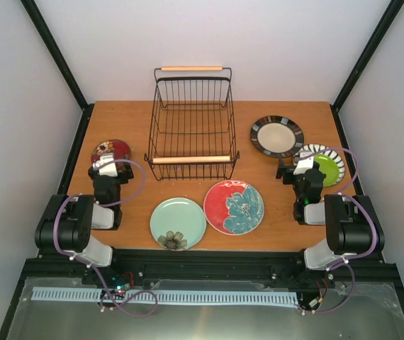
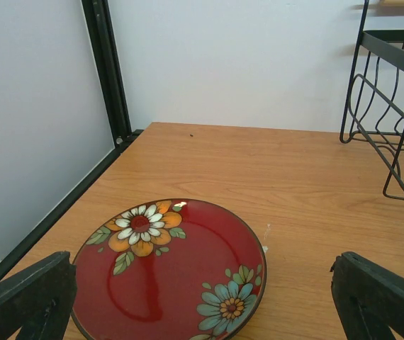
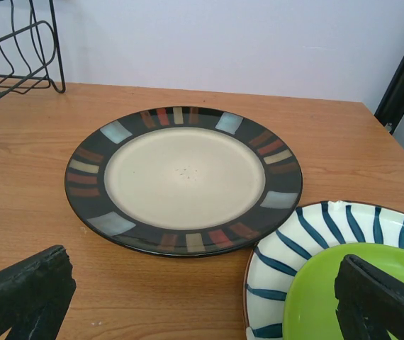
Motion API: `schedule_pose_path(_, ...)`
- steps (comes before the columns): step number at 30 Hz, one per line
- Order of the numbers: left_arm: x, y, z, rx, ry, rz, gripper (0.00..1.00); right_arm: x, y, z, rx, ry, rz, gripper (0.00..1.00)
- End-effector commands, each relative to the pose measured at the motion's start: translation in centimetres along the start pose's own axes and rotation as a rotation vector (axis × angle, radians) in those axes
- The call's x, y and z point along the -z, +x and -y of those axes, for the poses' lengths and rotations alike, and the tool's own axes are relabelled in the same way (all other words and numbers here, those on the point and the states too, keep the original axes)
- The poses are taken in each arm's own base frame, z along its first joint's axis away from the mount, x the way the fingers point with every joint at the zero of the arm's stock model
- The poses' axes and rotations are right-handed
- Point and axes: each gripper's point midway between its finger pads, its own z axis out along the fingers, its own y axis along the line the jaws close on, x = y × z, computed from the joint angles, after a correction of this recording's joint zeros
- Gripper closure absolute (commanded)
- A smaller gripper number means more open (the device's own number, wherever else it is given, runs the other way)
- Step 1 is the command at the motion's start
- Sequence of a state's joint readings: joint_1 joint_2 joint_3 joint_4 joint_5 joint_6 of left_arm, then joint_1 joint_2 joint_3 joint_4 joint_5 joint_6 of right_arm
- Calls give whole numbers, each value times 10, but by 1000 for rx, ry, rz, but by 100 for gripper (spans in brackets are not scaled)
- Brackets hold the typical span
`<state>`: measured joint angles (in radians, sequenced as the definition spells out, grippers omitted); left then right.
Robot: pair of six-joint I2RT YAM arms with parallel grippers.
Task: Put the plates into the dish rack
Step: Pick up the plate at the center of the board.
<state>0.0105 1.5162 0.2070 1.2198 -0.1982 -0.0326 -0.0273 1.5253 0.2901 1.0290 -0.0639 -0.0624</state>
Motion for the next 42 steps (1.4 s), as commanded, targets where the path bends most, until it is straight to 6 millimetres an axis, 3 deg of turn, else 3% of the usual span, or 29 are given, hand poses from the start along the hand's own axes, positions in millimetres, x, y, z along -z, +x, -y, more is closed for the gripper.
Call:
schedule_pose_path(1, -6, -19, 0, 4, -4, 68, 0, -3, -11, 0, 0, 5, 40, 0)
schedule_pose_path(20, -6, -19, 1, 4, -3, 65, 0, -3, -11, 1, 2, 9, 41, 0)
schedule_pose_path(24, -6, -23, -2, 5, -16, 79, 0, 6, -28, -2, 16, 13, 74, 0)
schedule_pose_path(28, -3, -24, -1, 8, -12, 80, 0, 16, -51, -6, 4, 25, -7, 0)
schedule_pose_path(31, -3, -24, -2, 14, -15, 75, 0, 34, -72, -6, -59, 37, -92, 0)
schedule_pose_path(34, -7, -22, -2, 13, -15, 58, 0, 64, -102, -3, -177, 56, -116, 0)
schedule_pose_path(38, -4, -28, 5, -4, 23, 84, 0, 97, -109, -13, -316, -1, -112, 0)
schedule_pose_path(42, -13, -55, 4, -11, 6, 40, 0, 107, -109, -29, -336, -93, -123, 0)
